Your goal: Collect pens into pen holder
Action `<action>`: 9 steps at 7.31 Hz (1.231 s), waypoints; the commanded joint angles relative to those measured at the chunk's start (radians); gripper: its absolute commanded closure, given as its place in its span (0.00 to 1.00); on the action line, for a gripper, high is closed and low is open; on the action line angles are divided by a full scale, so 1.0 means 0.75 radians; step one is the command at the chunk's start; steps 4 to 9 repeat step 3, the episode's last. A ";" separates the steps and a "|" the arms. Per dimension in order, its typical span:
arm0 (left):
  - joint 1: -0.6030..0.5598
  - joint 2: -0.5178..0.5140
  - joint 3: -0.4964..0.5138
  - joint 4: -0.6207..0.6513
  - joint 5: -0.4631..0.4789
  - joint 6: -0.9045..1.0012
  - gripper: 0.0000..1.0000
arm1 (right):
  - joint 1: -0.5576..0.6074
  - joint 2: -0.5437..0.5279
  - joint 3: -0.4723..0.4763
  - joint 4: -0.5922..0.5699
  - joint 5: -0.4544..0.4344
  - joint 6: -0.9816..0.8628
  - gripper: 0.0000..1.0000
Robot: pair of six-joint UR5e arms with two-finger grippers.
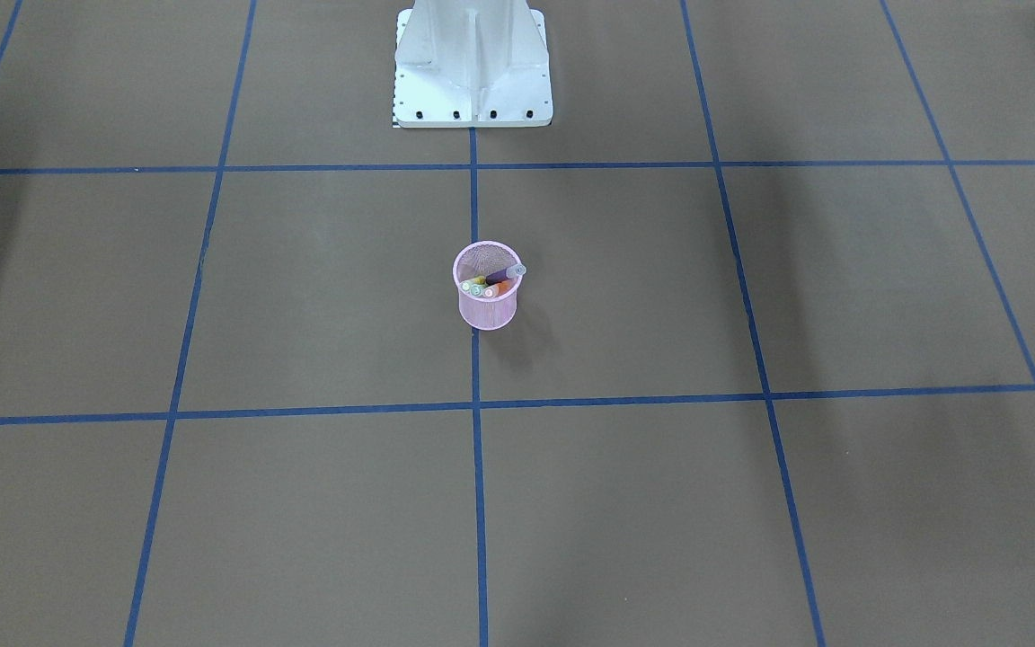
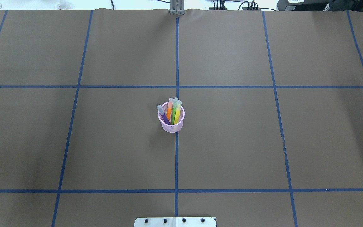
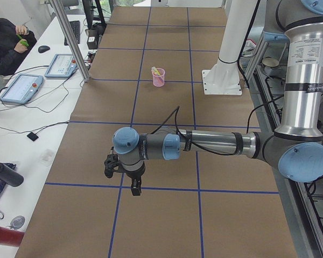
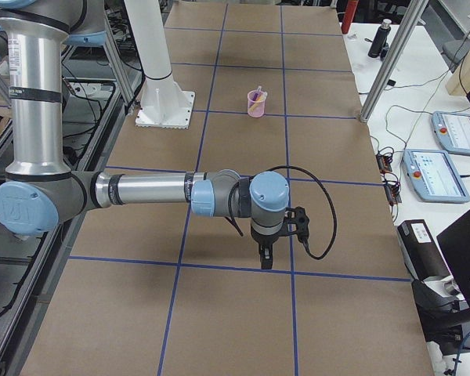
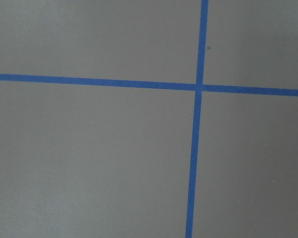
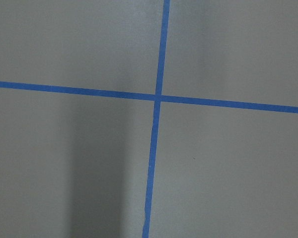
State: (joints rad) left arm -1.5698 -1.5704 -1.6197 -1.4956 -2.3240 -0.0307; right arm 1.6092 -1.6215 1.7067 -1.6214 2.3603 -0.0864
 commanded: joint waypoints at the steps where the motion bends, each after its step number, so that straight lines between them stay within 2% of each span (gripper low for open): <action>1: 0.001 0.002 -0.002 0.000 0.000 0.000 0.00 | 0.000 0.000 -0.003 0.000 -0.001 -0.001 0.00; 9: 0.003 -0.001 0.006 -0.002 0.000 0.000 0.00 | 0.000 0.004 -0.005 0.000 -0.003 -0.001 0.00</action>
